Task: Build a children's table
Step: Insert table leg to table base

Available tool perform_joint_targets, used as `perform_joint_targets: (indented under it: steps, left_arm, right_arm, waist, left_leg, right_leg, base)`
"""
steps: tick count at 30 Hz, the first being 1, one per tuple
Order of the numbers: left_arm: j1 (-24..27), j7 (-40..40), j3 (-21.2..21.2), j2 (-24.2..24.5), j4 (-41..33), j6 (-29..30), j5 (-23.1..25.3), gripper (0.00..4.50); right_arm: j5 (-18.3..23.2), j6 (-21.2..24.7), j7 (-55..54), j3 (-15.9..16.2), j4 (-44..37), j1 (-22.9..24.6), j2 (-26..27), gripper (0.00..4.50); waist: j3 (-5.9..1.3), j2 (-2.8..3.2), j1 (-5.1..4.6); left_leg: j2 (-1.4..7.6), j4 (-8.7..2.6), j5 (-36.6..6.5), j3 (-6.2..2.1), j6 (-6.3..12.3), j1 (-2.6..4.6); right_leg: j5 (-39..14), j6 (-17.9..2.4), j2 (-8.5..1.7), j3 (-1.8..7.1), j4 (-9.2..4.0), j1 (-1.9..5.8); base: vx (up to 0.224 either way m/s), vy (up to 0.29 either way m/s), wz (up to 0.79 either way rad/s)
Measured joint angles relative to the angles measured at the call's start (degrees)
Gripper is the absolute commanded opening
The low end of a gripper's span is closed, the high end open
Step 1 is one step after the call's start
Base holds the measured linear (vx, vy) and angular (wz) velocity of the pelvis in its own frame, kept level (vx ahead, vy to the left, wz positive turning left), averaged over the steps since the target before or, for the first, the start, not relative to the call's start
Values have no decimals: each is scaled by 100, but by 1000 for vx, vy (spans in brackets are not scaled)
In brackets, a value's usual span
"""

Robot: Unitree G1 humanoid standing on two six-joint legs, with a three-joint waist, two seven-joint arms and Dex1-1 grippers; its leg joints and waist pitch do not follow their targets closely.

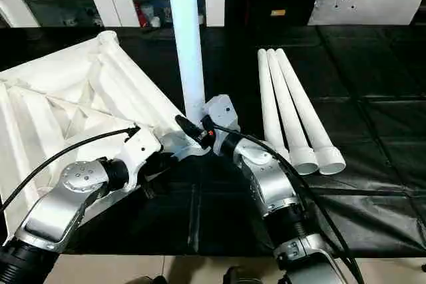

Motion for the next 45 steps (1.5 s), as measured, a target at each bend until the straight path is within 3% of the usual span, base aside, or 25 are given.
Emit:
perform_joint_targets:
  steps: [8, 9, 11, 12, 14, 31, 45]
  left_arm:
    - [-62, -1, -53, 17, 94, -24, -8, 0]
    - [-71, -2, -63, 25, 132, -71, -13, 0]
    - [-74, -2, -67, 32, 157, -109, -20, 0]
    - [-80, -2, -67, 45, 176, -122, -35, 0]
    - [-97, -8, -73, 53, 194, -129, -50, 0]
    - [-211, -64, -101, 124, 372, -331, -57, 0]
    - [-254, -111, -120, 171, 505, -507, -93, 0]
  right_arm:
    - [18, 0, 12, -38, 87, -23, 13, 191]
    - [18, 0, 13, -41, 108, -32, 13, 226]
    - [17, 5, 25, -41, 133, -35, 9, 226]
    - [17, 5, 39, -42, 166, -33, 8, 265]
    - [6, 34, 80, -47, 268, 12, -5, 270]
    - [4, 115, 309, -85, 315, 325, -130, 436]
    - [143, 602, 387, -207, -426, 807, -309, 446]
  waist:
    - [-5, 4, 13]
    - [-5, 5, 13]
    - [-5, 4, 13]
    - [-4, 5, 10]
    - [-3, 6, 15]
    - [6, 28, 18]
    - [5, 27, 21]
  left_leg:
    - [2, 0, -18, 0, -30, 26]
    - [2, 0, -19, 0, -32, 33]
    - [2, 0, -20, 0, -32, 38]
    - [3, 0, -20, 0, -33, 38]
    - [3, 1, -19, -2, -33, 36]
    - [11, 27, -19, -4, -33, 19]
    - [15, 39, -16, -5, -28, 14]
  right_leg:
    - [0, 0, 2, -3, 0, 25]
    - [0, 0, 2, -2, -1, 32]
    - [0, 1, 1, -3, -2, 37]
    - [0, 1, 2, -3, -2, 37]
    - [0, 0, 2, -5, -1, 38]
    - [9, -12, 6, -9, 1, 34]
    - [13, -13, 8, -10, 4, 33]
  base:
    - [0, 0, 0]
    - [0, 0, 0]
    - [0, 0, 0]
    - [0, 0, 0]
    - [0, 0, 0]
    - [0, 0, 0]
    - [0, 0, 0]
